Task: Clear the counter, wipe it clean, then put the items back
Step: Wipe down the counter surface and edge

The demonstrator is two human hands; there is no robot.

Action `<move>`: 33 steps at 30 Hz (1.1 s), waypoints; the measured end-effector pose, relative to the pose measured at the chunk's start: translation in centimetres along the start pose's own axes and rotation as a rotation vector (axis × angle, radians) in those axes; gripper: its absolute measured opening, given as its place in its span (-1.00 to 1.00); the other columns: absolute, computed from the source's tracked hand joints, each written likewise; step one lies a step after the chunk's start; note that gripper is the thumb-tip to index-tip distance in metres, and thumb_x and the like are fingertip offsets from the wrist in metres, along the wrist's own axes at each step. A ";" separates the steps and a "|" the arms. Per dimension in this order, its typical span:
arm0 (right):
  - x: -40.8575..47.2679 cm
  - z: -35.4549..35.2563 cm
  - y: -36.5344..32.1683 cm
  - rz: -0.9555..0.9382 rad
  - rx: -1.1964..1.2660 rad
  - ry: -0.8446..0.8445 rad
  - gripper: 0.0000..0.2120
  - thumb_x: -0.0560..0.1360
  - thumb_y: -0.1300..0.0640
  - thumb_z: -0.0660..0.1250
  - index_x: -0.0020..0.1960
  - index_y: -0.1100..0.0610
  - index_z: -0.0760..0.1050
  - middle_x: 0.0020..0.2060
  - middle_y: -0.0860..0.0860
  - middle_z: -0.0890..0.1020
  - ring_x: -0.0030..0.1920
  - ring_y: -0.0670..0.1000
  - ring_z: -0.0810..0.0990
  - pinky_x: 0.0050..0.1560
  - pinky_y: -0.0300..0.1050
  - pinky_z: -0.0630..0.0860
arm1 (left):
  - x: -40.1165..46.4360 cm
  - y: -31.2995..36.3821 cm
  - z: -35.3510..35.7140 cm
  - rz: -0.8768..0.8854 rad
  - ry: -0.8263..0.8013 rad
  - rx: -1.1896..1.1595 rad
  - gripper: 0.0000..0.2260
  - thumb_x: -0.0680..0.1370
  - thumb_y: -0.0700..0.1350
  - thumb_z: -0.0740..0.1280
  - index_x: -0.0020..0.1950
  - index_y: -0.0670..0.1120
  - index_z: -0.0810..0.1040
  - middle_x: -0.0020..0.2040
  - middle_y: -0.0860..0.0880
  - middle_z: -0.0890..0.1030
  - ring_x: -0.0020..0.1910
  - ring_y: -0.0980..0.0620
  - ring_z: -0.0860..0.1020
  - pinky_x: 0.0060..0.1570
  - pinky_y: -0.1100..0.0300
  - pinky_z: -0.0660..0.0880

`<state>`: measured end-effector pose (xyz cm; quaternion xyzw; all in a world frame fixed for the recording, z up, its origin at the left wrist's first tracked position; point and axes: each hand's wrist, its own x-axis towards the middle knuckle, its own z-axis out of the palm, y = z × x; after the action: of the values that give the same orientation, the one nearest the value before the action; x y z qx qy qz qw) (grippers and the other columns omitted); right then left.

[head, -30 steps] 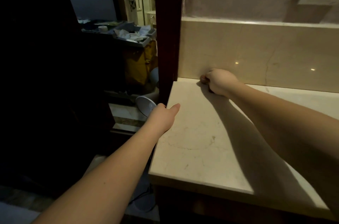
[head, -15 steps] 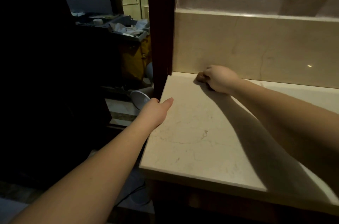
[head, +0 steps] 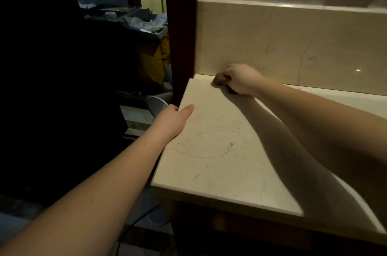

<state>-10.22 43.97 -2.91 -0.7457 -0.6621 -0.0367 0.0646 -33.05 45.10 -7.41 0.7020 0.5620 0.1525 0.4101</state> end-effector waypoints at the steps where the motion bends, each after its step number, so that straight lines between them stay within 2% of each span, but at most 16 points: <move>1: 0.7 0.2 -0.3 0.004 0.012 -0.004 -0.84 0.48 0.17 0.24 -0.07 0.20 0.58 -0.10 0.14 0.53 0.00 0.23 0.53 -0.09 -0.01 0.44 | -0.1 0.0 0.0 -0.003 0.004 -0.003 -0.37 0.57 0.26 0.17 0.51 -0.10 0.26 0.40 -0.10 0.42 0.31 -0.12 0.44 0.04 0.10 0.35; 4: -0.5 0.2 -1.4 -0.059 0.025 -0.014 -0.85 0.50 0.16 0.24 -0.08 0.18 0.57 -0.13 0.08 0.50 -0.05 0.18 0.51 -0.11 -0.04 0.43 | 0.0 -0.1 -0.1 -0.007 0.005 -0.007 -0.37 0.57 0.27 0.17 0.50 -0.08 0.27 0.38 -0.10 0.44 0.29 -0.12 0.46 0.04 0.07 0.38; 8: -5.1 0.1 -0.6 -0.199 0.091 -0.072 -0.91 0.50 0.17 0.29 -0.11 0.17 0.55 -0.15 -0.03 0.47 -0.14 0.03 0.43 -0.17 -0.15 0.26 | 0.2 -0.2 -0.1 -0.004 0.000 -0.009 -0.38 0.56 0.27 0.18 0.49 -0.09 0.28 0.34 -0.09 0.47 0.24 -0.10 0.48 -0.03 0.11 0.36; 12: -1.8 -0.2 1.5 -0.062 0.019 -0.039 -0.85 0.52 0.12 0.27 -0.06 0.16 0.58 -0.08 0.11 0.56 -0.03 0.17 0.53 -0.13 -0.07 0.36 | 0.3 -0.3 -0.1 0.000 0.014 0.006 -0.42 0.55 0.29 0.18 0.41 -0.08 0.38 0.25 -0.07 0.53 0.07 -0.05 0.50 -0.06 0.12 0.37; 15: 0.3 0.0 0.9 -0.048 0.013 -0.015 -0.80 0.54 0.11 0.25 -0.05 0.21 0.58 -0.09 0.15 0.54 0.00 0.21 0.52 -0.13 -0.06 0.32 | 0.4 -0.3 -0.1 -0.001 0.012 0.015 -0.41 0.54 0.30 0.18 0.40 -0.08 0.41 0.24 -0.05 0.56 0.09 -0.05 0.53 -0.05 0.11 0.40; 20: -4.4 0.0 -1.0 -0.217 0.082 -0.067 -0.87 0.52 0.13 0.27 -0.20 0.12 0.48 -0.16 0.00 0.47 -0.15 0.03 0.42 -0.17 -0.14 0.25 | 0.3 -0.2 0.2 -0.011 0.031 0.024 -0.40 0.54 0.30 0.18 0.43 -0.07 0.38 0.24 -0.05 0.56 0.12 -0.05 0.54 -0.06 0.13 0.39; 23: -4.6 -0.4 -0.2 -0.203 0.116 -0.112 -0.80 0.51 0.08 0.31 -0.26 0.05 0.39 -0.18 -0.05 0.46 -0.13 0.02 0.44 -0.17 -0.15 0.24 | -0.2 0.2 0.1 -0.018 0.049 0.052 -0.42 0.56 0.29 0.17 0.43 -0.07 0.37 0.22 -0.05 0.54 0.01 0.00 0.50 -0.08 0.13 0.37; 26: -1.6 -0.5 0.7 -0.103 0.055 -0.087 -0.83 0.51 0.05 0.31 -0.10 0.16 0.54 -0.11 0.04 0.53 -0.04 0.13 0.51 -0.14 -0.08 0.35 | -0.5 0.4 0.1 -0.008 0.047 0.060 -0.46 0.57 0.27 0.17 0.37 -0.08 0.43 0.02 0.00 0.53 -0.13 0.06 0.48 -0.18 0.16 0.37; 28: -0.8 -0.3 0.2 -0.095 0.050 -0.065 -0.81 0.52 0.06 0.29 -0.06 0.20 0.56 -0.08 0.09 0.55 -0.01 0.17 0.52 -0.11 -0.06 0.37 | -0.5 0.5 0.0 -0.007 0.048 0.077 -0.48 0.57 0.27 0.16 0.35 -0.08 0.45 -0.02 0.02 0.52 -0.22 0.09 0.46 -0.30 0.17 0.35; 30: -2.3 -0.2 -1.0 -0.157 0.057 -0.068 -0.83 0.52 0.10 0.28 -0.10 0.20 0.53 -0.10 0.08 0.53 -0.04 0.14 0.51 -0.16 -0.09 0.30 | -0.5 0.4 0.0 -0.002 0.053 0.090 -0.48 0.57 0.28 0.16 0.32 -0.07 0.47 -0.04 0.03 0.53 -0.26 0.12 0.46 -0.37 0.20 0.33; 33: -6.6 -0.5 -2.2 -0.336 0.122 -0.106 -0.86 0.50 0.16 0.29 -0.22 0.09 0.40 -0.18 -0.02 0.45 -0.15 0.01 0.42 -0.20 -0.21 0.17 | -0.3 0.2 -0.1 0.019 0.055 0.103 -0.48 0.57 0.29 0.15 0.30 -0.08 0.49 -0.04 0.02 0.53 -0.25 0.11 0.45 -0.35 0.18 0.32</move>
<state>-13.14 37.62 -3.21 -0.6201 -0.7809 0.0325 0.0674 -33.05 44.83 -7.13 0.7230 0.5735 0.1461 0.3563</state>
